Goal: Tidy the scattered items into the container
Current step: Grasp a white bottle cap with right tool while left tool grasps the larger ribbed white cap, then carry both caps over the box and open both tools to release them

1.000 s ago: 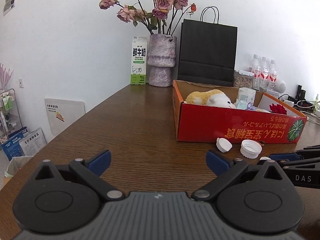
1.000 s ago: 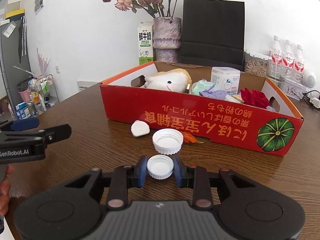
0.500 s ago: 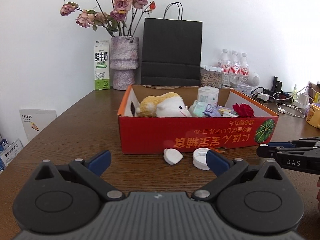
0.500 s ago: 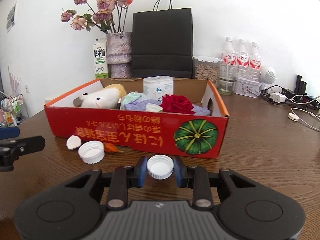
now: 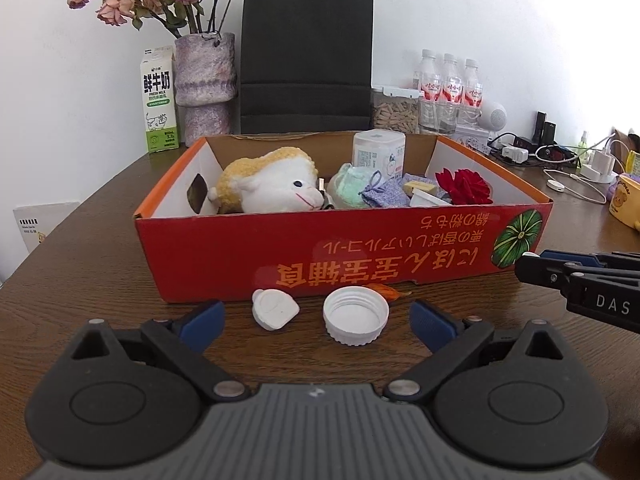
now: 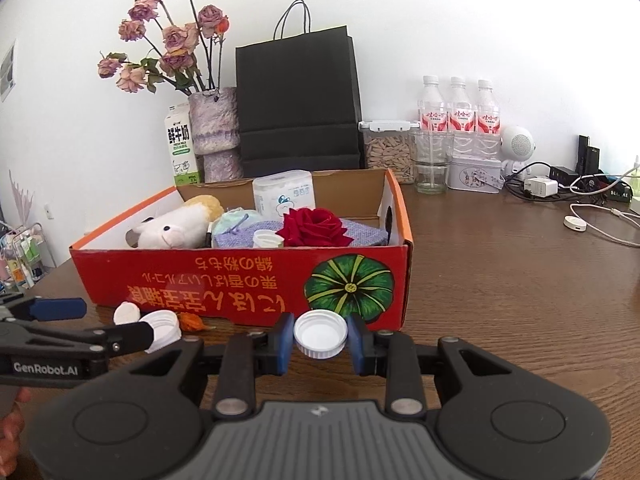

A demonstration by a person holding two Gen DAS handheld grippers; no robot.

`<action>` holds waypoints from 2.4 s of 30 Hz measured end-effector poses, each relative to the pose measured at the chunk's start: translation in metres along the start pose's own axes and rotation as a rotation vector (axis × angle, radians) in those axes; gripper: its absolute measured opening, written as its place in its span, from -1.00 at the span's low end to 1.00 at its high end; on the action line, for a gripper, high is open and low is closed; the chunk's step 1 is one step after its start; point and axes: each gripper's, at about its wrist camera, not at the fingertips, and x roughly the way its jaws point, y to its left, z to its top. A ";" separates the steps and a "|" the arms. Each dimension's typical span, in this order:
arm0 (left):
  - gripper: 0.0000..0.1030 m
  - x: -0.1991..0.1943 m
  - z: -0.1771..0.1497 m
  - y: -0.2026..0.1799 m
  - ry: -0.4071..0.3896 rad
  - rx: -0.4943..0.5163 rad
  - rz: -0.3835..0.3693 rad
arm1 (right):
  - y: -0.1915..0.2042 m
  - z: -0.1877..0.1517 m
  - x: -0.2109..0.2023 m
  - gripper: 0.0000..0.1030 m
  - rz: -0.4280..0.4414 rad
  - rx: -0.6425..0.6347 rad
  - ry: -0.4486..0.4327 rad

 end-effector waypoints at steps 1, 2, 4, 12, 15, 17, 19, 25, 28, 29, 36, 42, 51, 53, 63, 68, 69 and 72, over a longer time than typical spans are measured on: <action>0.85 0.003 0.001 -0.003 0.006 0.003 -0.003 | -0.001 0.000 0.001 -0.47 -0.001 0.008 0.004; 0.82 0.006 0.001 -0.006 0.014 0.007 -0.006 | -0.002 0.000 0.001 -0.47 -0.001 0.010 0.005; 0.57 0.012 0.002 -0.011 0.031 0.003 -0.006 | 0.000 -0.001 0.001 -0.47 0.003 0.000 0.001; -0.20 0.026 0.004 -0.014 0.076 -0.040 -0.008 | 0.002 -0.001 0.001 -0.47 0.015 -0.010 0.001; -0.21 0.024 0.004 -0.014 0.072 -0.039 -0.016 | 0.002 -0.001 0.000 -0.47 0.014 -0.011 -0.001; -0.21 0.023 0.003 -0.014 0.069 -0.042 -0.018 | 0.002 -0.001 0.001 -0.47 0.014 -0.011 0.000; -0.21 0.022 0.003 -0.013 0.064 -0.047 -0.021 | 0.002 -0.001 0.000 -0.47 0.012 -0.009 0.000; -0.21 0.012 0.002 -0.009 0.041 -0.060 -0.018 | 0.001 -0.001 0.001 -0.47 0.008 -0.006 0.001; -0.21 0.006 0.002 -0.005 0.031 -0.064 -0.019 | 0.001 -0.002 0.001 -0.47 0.003 -0.007 -0.001; -0.21 0.004 0.002 -0.004 0.027 -0.066 -0.017 | 0.002 -0.002 0.000 -0.47 0.002 -0.009 -0.003; -0.21 -0.013 0.001 0.002 -0.010 -0.080 -0.017 | 0.004 -0.002 -0.001 -0.47 0.000 -0.024 -0.013; -0.21 -0.031 0.007 0.008 -0.067 -0.084 -0.019 | 0.010 -0.002 -0.014 -0.47 0.013 -0.046 -0.083; -0.21 -0.056 0.034 0.017 -0.179 -0.110 -0.046 | 0.020 0.028 -0.025 -0.47 0.028 -0.065 -0.152; -0.21 -0.059 0.041 0.018 -0.201 -0.113 -0.052 | 0.022 0.036 -0.024 -0.47 0.028 -0.066 -0.166; -0.21 -0.047 0.078 0.023 -0.286 -0.136 -0.067 | 0.024 0.078 0.002 -0.47 0.024 -0.068 -0.223; -0.21 -0.026 0.093 0.024 -0.311 -0.141 -0.060 | 0.018 0.097 0.030 -0.47 0.016 -0.063 -0.225; -0.21 -0.020 0.096 0.025 -0.313 -0.144 -0.061 | 0.016 0.100 0.035 -0.47 0.014 -0.059 -0.223; -0.21 0.002 0.101 0.026 -0.311 -0.148 -0.060 | 0.009 0.102 0.054 -0.47 0.014 -0.047 -0.210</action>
